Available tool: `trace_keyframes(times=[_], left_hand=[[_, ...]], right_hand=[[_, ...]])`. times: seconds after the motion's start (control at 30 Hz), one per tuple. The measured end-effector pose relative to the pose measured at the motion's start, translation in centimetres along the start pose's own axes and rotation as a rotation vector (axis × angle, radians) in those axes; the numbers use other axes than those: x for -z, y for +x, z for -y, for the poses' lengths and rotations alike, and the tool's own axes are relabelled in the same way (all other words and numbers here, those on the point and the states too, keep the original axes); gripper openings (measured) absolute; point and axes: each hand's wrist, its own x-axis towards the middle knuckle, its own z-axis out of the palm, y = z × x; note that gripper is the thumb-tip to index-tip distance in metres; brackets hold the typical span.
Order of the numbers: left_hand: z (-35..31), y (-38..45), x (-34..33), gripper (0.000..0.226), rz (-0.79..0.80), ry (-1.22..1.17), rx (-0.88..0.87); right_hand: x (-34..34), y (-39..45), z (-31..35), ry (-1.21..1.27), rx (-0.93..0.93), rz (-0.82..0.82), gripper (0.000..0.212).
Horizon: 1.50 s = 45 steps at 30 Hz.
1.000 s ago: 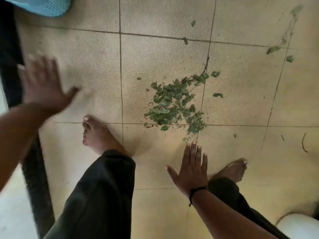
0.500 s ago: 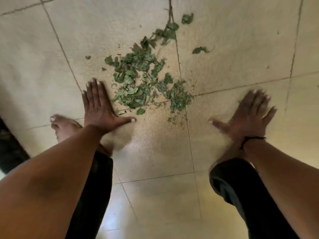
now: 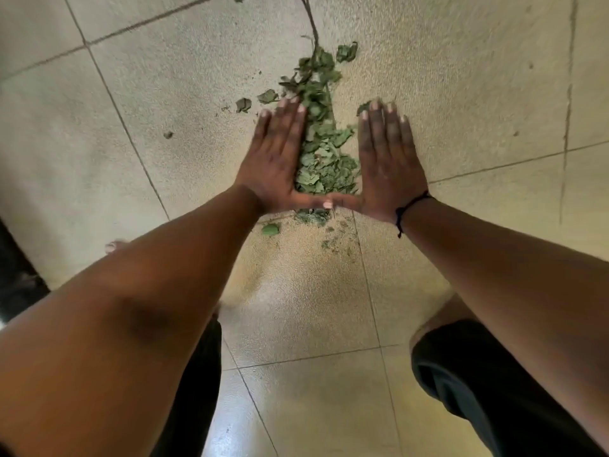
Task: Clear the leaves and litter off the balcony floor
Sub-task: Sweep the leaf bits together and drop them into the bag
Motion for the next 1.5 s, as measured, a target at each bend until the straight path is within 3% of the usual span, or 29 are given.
trace_keyframes(times=[0.17,0.27,0.37,0.47,0.63,0.7,0.8,0.87,1.03,1.13,1.3,1.5], left_hand=[[0.5,-2.0,1.0,0.129,-0.125,-0.154,0.064],[3.8,-5.9,0.8,0.124,-0.101,-0.131,0.175],[7.5,-8.7,-0.6,0.127,-0.058,-0.113,0.488],[9.4,-9.2,-1.5,0.131,-0.031,-0.173,0.734],[10.4,-9.1,-1.3,0.15,0.124,-0.231,0.737],[10.9,-9.1,-0.5,0.156,0.219,-0.222,0.719],[11.8,-10.2,0.9,0.15,0.233,-0.225,0.602],[13.0,-11.5,1.8,0.141,0.229,-0.234,0.486],[14.8,-12.3,1.6,0.14,0.293,-0.14,0.381],[14.5,-12.2,0.9,0.139,0.25,-0.092,0.398],[15.3,-12.8,0.8,0.143,0.248,-0.065,0.396],[14.3,-12.5,1.5,0.141,0.272,-0.028,0.444]], right_hand=[[-0.4,-5.4,0.0,0.115,-0.11,0.069,0.128],[-3.2,-12.5,1.2,0.101,-0.16,0.154,0.131],[-5.9,-14.6,3.7,0.065,-0.252,0.1,0.134],[-6.3,-10.3,6.4,0.065,-0.3,-0.022,0.131],[-2.8,0.4,7.7,0.094,-0.343,-0.121,0.122],[-1.3,1.7,7.2,0.128,-0.361,-0.142,0.126],[0.3,0.4,8.1,0.135,-0.304,-0.181,0.121],[0.6,-1.3,10.8,0.114,-0.15,-0.177,0.108],[-2.9,-3.1,19.9,-0.059,0.54,0.017,0.083],[-4.2,-0.9,22.7,-0.171,0.703,0.093,0.074],[-2.4,4.1,17.2,-0.251,0.571,0.172,0.084],[2.1,6.9,9.6,-0.244,0.164,0.164,0.095]])
